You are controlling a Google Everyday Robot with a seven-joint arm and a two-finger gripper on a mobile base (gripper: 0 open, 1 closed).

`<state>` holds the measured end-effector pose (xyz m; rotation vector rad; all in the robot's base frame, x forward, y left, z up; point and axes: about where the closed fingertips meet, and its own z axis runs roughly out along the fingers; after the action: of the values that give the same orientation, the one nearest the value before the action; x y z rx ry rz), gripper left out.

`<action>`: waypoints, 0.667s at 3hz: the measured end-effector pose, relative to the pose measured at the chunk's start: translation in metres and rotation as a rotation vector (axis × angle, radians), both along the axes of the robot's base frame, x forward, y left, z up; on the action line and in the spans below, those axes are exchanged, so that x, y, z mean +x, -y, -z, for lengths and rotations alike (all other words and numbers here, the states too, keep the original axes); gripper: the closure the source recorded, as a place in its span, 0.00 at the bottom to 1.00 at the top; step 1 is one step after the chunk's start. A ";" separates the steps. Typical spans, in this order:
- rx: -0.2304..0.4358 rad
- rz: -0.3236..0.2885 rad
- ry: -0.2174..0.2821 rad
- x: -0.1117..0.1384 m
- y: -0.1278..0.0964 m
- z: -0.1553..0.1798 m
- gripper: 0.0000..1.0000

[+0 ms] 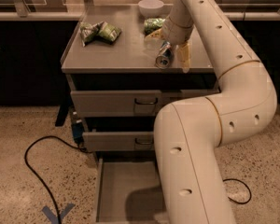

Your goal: Place redbull can into bottom drawer

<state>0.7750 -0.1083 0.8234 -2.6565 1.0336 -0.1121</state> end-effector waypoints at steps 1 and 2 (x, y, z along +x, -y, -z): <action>-0.003 0.005 -0.030 -0.005 -0.003 0.004 0.00; 0.003 0.011 -0.049 -0.008 -0.004 0.008 0.00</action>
Offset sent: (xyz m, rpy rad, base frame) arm 0.0130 -0.0216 0.0241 -0.0305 0.1973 0.0055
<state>0.7675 -0.1043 0.8153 -2.6639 1.0624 -0.0479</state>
